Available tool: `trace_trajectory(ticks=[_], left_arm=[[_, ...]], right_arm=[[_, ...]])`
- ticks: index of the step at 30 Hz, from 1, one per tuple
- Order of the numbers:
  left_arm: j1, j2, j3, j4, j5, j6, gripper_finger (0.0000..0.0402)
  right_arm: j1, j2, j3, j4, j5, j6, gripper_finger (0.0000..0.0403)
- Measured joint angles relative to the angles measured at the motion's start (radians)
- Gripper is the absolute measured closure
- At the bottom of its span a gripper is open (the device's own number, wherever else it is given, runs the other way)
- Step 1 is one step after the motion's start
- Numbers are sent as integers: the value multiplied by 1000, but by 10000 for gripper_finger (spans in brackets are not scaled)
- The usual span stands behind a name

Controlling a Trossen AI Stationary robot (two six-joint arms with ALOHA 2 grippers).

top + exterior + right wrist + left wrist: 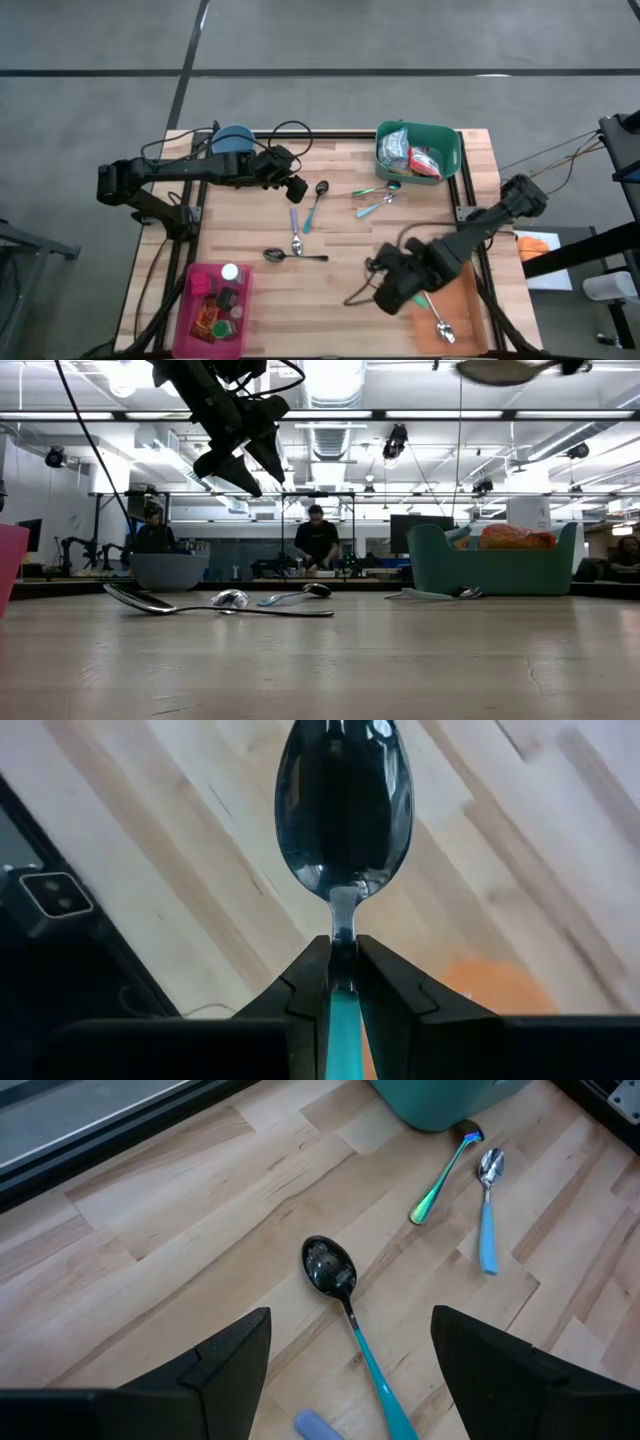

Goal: Pick & Place Food Item
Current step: Put the light green spoon into the orange bin

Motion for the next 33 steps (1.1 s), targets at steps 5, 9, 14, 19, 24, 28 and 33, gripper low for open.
trace_trajectory(ticks=[5,9,14,19,24,28,33], left_arm=[[0,0,0,0,0,0,122],[0,0,0,0,0,0,122],[0,0,0,0,0,0,122],[0,0,0,0,0,0,122],[0,0,0,0,0,0,122],[0,0,0,0,0,0,122],[0,0,0,0,0,0,122]], right_arm=[[117,-17,-27,-64,37,225,361],[216,-14,-45,-120,41,445,361],[348,3,-99,-158,43,738,361],[456,4,-152,-150,39,974,361],[508,4,-219,-110,7,1079,361],[511,4,-300,-32,-75,1131,361],[510,4,-395,86,-91,1137,361]])
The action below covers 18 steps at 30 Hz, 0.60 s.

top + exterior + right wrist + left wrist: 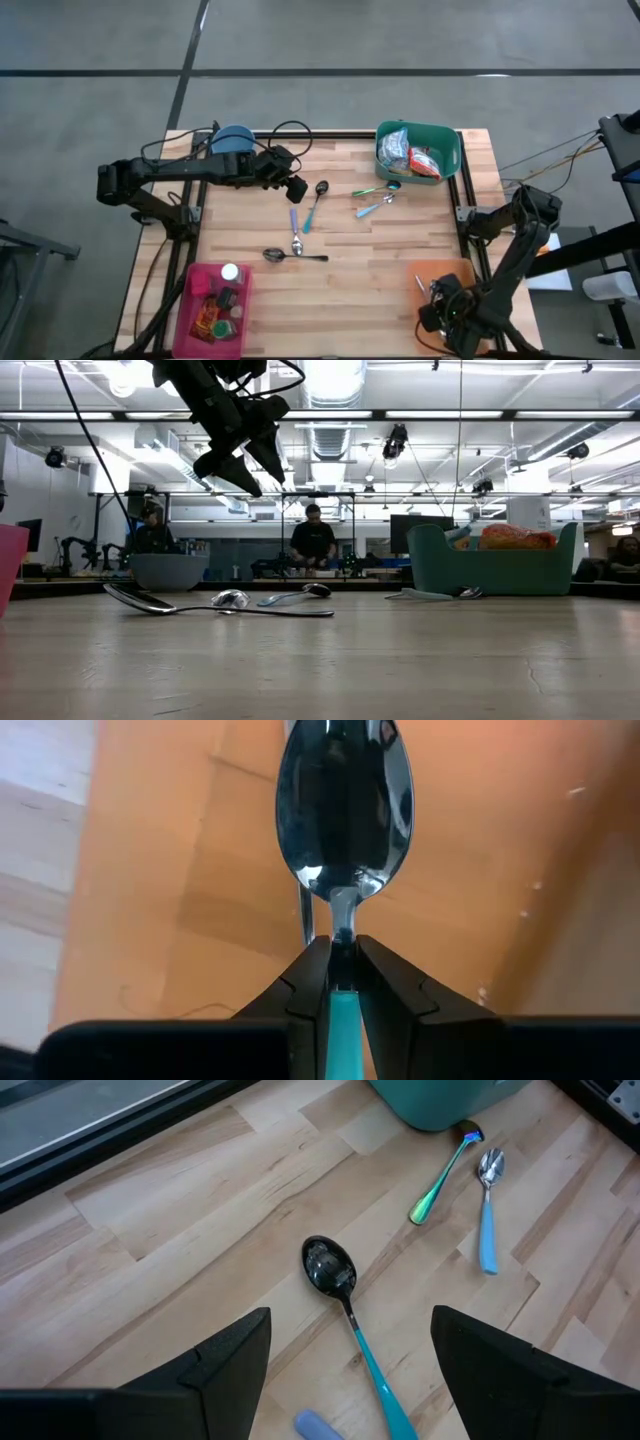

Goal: Pick & Place Food Item
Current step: Put the light green spoon into the orange bin

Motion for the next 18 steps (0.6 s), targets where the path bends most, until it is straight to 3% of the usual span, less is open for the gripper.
trace_trajectory(ticks=[9,18], left_arm=[[0,0,0,0,0,0,122],[0,0,0,-1,0,0,122]], right_arm=[[-2,-1,-147,196,-28,6,361],[-2,0,-178,223,-28,20,354]])
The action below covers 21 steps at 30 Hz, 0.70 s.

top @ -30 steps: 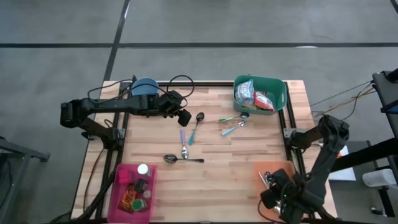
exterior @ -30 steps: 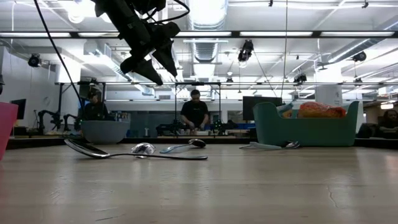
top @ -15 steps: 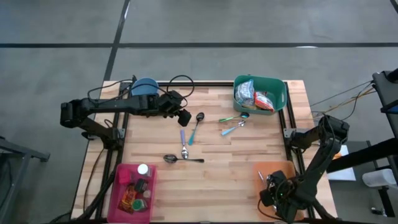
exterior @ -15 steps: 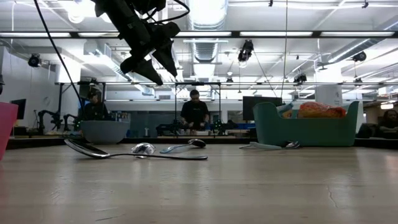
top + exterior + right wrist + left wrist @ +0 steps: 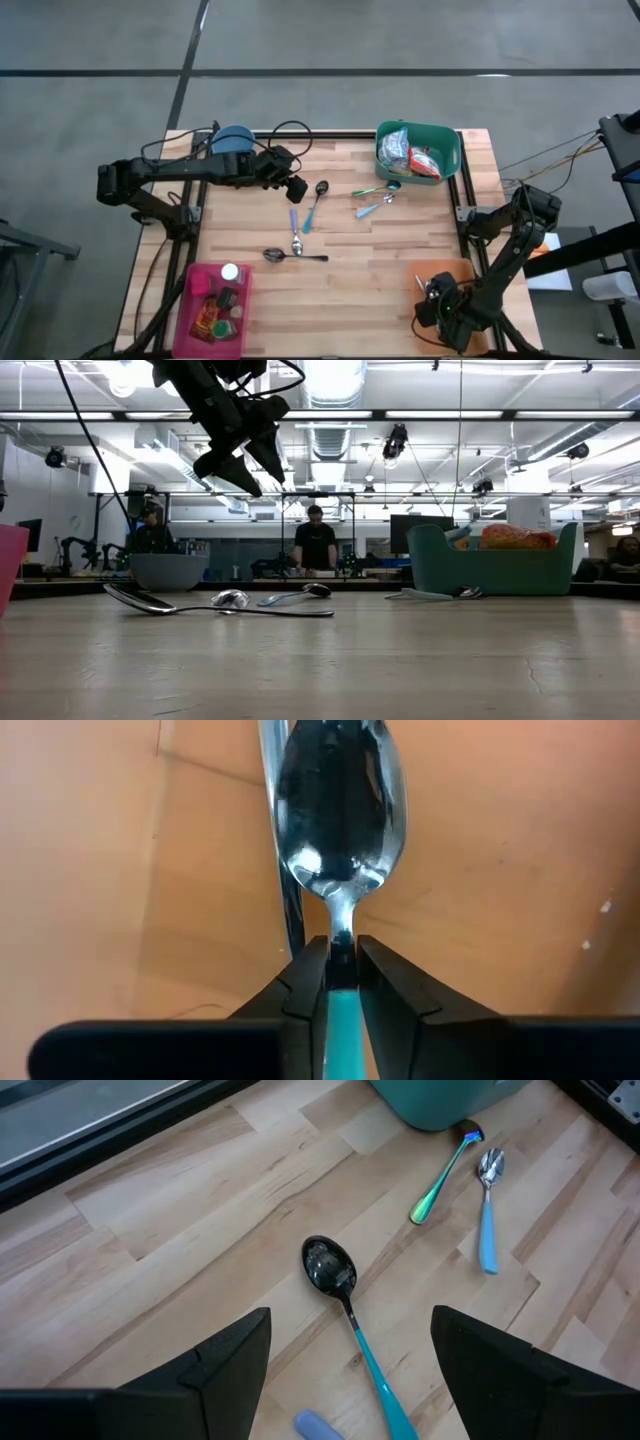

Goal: Pick & Place Food Item
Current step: Put the light green spoon into the orange bin, then put the black spoon into the orange bin

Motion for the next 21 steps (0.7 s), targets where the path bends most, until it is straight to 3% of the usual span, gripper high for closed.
trace_trajectory(ticks=[10,21], left_arm=[[0,0,0,0,0,0,122],[0,0,0,0,0,0,122]], right_arm=[[-4,1,9,-3,3,-17,260],[-4,1,22,-27,23,-36,251]])
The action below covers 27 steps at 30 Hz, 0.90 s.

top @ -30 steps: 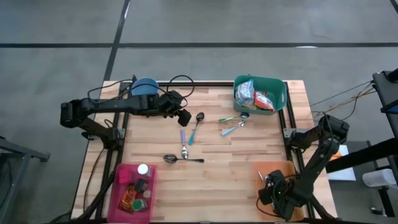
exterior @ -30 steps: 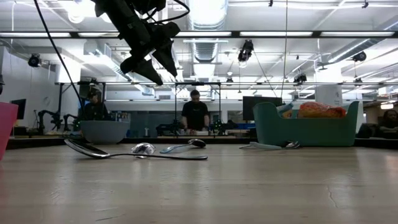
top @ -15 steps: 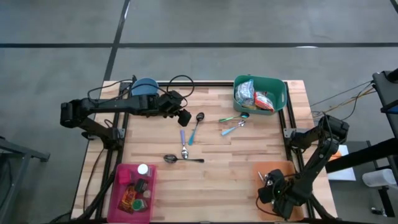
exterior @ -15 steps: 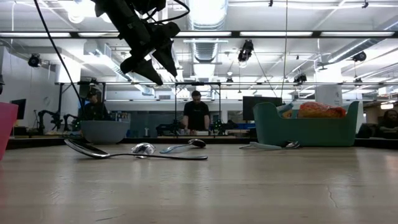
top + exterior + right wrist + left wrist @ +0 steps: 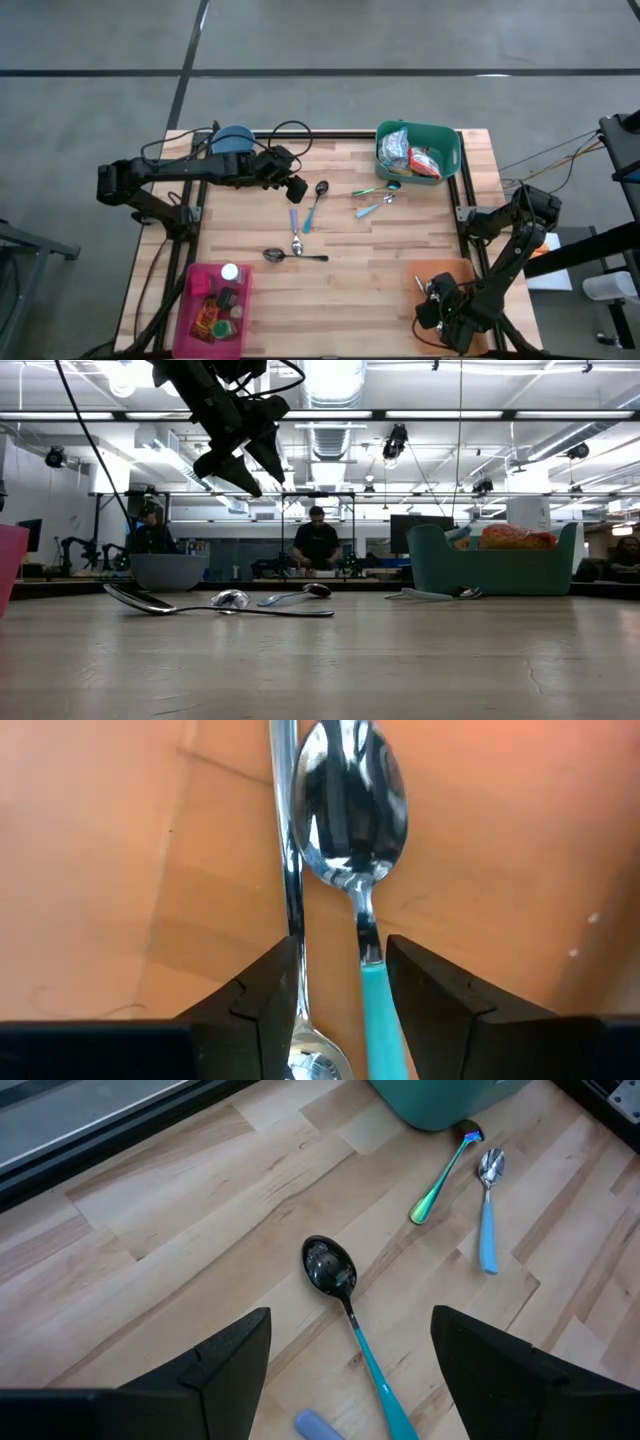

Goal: Pick & Place Food Item
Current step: Put the black spoon into the orange bin

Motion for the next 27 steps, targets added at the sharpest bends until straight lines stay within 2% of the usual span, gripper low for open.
trace_trajectory(ticks=[8,18,27], left_arm=[[0,0,0,0,0,0,122],[0,0,0,0,0,0,122],[0,0,0,0,0,0,122]], right_arm=[[0,-10,120,-150,72,-63,251],[-38,-12,334,-407,331,-237,251],[-226,-12,371,-388,475,-653,251]])
